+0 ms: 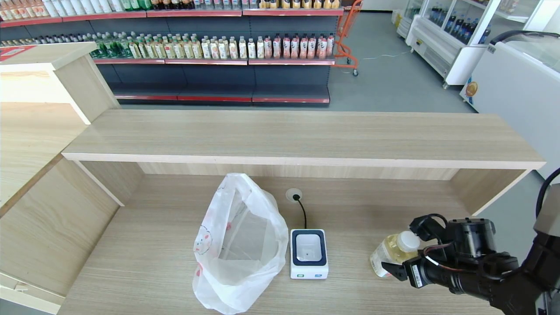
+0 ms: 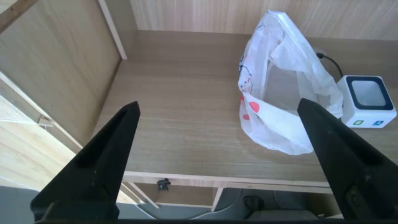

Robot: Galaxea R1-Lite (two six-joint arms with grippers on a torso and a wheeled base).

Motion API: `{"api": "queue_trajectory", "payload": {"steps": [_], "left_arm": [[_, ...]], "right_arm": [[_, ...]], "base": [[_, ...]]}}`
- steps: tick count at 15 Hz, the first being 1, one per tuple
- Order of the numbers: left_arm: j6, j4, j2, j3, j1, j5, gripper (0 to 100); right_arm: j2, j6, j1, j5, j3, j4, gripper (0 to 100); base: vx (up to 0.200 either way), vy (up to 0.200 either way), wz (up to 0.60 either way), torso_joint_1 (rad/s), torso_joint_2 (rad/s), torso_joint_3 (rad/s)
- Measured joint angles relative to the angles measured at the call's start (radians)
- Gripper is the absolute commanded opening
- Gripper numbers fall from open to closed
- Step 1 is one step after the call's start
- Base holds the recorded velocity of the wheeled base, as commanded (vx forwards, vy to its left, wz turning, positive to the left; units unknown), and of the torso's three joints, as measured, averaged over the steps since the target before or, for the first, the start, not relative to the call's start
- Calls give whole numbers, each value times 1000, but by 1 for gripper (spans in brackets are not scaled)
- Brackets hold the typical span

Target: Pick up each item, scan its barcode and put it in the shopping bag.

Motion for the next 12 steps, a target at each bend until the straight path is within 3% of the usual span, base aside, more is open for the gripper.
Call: {"api": "queue_trajectory", "payload": {"steps": [7, 12], "left_arm": [[0, 0, 0, 0, 0, 0, 100], [0, 0, 0, 0, 0, 0, 100]], "right_arm": [[106, 0, 27, -3, 0, -194, 100], [203, 0, 50, -2, -2, -413, 100]], "base": [[0, 0, 0, 0, 0, 0], [0, 0, 0, 0, 0, 0]]}}
